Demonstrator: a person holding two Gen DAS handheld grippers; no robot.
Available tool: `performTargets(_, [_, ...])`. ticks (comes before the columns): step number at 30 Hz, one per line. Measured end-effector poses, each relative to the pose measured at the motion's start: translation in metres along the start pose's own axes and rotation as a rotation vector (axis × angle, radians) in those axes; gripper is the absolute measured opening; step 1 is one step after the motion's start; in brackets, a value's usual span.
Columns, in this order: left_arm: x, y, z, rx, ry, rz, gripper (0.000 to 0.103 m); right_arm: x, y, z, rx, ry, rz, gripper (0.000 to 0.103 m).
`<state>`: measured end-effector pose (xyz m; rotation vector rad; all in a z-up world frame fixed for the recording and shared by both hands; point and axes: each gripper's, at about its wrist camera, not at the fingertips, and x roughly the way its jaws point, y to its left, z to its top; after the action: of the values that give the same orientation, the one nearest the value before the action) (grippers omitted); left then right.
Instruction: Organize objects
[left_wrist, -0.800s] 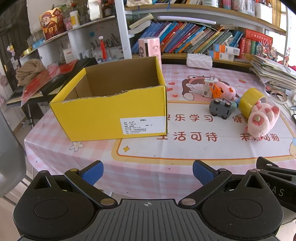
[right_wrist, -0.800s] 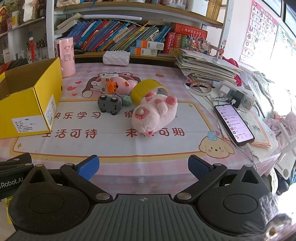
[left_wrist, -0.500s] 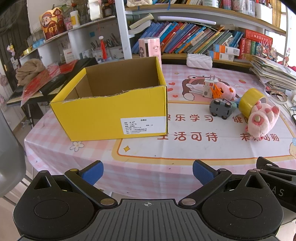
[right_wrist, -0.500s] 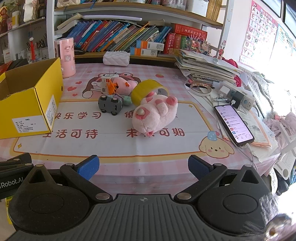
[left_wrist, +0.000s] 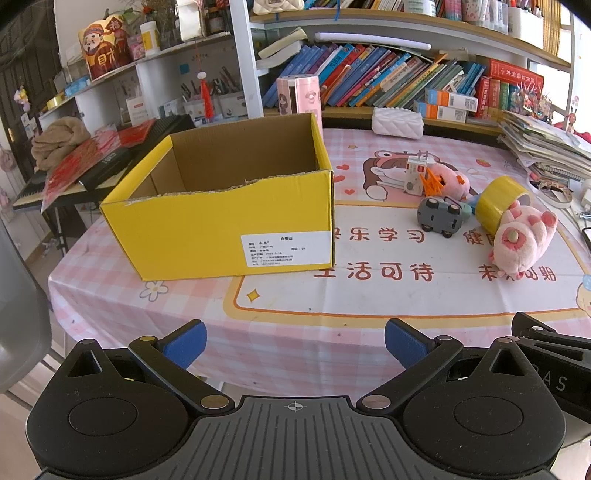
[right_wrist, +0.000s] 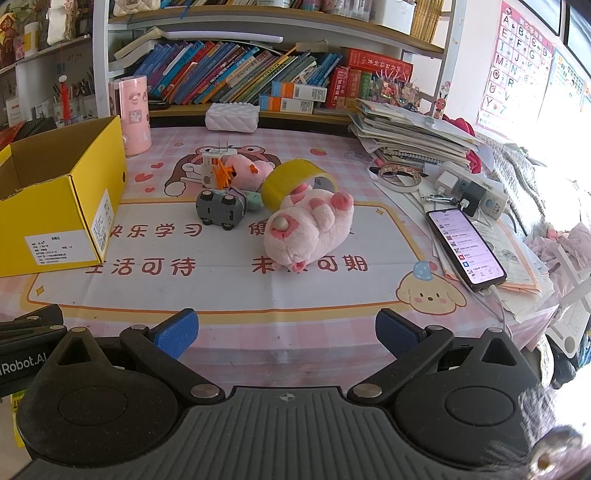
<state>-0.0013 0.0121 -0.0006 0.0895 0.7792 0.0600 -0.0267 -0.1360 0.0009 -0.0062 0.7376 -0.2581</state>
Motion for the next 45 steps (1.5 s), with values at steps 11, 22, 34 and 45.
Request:
performTargets(11, [-0.0032, 0.0013, -0.0012, -0.005, 0.003, -0.003, 0.103, -0.0009, -0.0002, -0.0003, 0.0, -0.001, 0.0, 0.103])
performTargets(22, [-0.0049, 0.0011, -0.001, -0.007, -0.001, -0.008, 0.103, -0.0023, -0.0014, -0.0003, 0.0, -0.005, 0.001, 0.103])
performTargets(34, [-0.0056, 0.0007, -0.0018, -0.01, -0.002, -0.007, 0.103, -0.007, -0.0023, 0.0002, -0.001, -0.009, 0.002, 0.103])
performTargets(45, [-0.0064, 0.0035, -0.0033, -0.016, -0.002, -0.009, 0.103, -0.0085, -0.0014, 0.0, -0.002, -0.012, 0.002, 0.103])
